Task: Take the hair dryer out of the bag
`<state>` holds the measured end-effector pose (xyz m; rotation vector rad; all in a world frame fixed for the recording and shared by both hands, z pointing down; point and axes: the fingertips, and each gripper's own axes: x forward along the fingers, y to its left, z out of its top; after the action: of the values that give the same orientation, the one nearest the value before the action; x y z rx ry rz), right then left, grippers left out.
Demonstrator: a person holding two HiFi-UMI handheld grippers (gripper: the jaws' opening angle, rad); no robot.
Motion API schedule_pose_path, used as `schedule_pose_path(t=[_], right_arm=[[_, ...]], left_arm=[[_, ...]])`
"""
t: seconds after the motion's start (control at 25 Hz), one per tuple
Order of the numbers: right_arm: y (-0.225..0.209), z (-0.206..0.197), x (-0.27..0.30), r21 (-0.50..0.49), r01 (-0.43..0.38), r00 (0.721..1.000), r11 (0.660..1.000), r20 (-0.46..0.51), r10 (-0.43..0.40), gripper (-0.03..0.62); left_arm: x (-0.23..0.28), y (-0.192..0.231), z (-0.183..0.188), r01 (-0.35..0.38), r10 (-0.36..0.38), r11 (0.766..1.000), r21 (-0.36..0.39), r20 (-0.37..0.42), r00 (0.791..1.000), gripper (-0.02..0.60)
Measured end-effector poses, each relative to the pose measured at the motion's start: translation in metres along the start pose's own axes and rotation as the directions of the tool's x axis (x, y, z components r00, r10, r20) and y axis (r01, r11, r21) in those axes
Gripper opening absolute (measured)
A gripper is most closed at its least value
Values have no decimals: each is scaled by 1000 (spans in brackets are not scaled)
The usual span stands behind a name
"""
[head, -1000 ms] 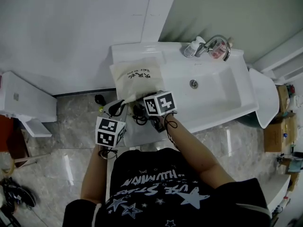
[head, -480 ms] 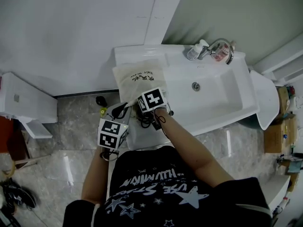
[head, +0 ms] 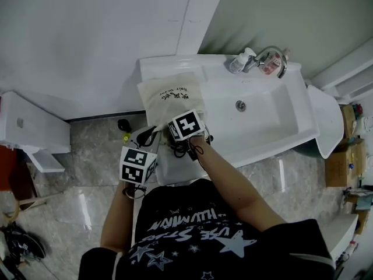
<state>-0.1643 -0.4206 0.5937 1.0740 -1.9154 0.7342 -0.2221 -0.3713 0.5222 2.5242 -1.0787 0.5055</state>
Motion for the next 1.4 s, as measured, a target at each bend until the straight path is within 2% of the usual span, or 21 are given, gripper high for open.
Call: schedule_pose_path(t=[0.24, 0.6, 0.84, 1.4], right_arm=[[1, 0, -15, 1, -75, 997, 997, 28, 75, 184], [8, -17, -49, -79, -170, 984, 982, 29, 173, 179], [23, -35, -76, -203, -270, 963, 941, -27, 270, 178], [28, -93, -127, -290, -391, 919, 873, -83, 385, 175]], left_arm=[[2, 0, 7, -32, 32, 999, -20, 23, 999, 51], [-2, -6, 10, -77, 81, 995, -70, 52, 995, 51], [-7, -8, 12, -128, 131, 989, -73, 40, 991, 51], [-19, -24, 7, -200, 202, 975, -97, 18, 979, 51]])
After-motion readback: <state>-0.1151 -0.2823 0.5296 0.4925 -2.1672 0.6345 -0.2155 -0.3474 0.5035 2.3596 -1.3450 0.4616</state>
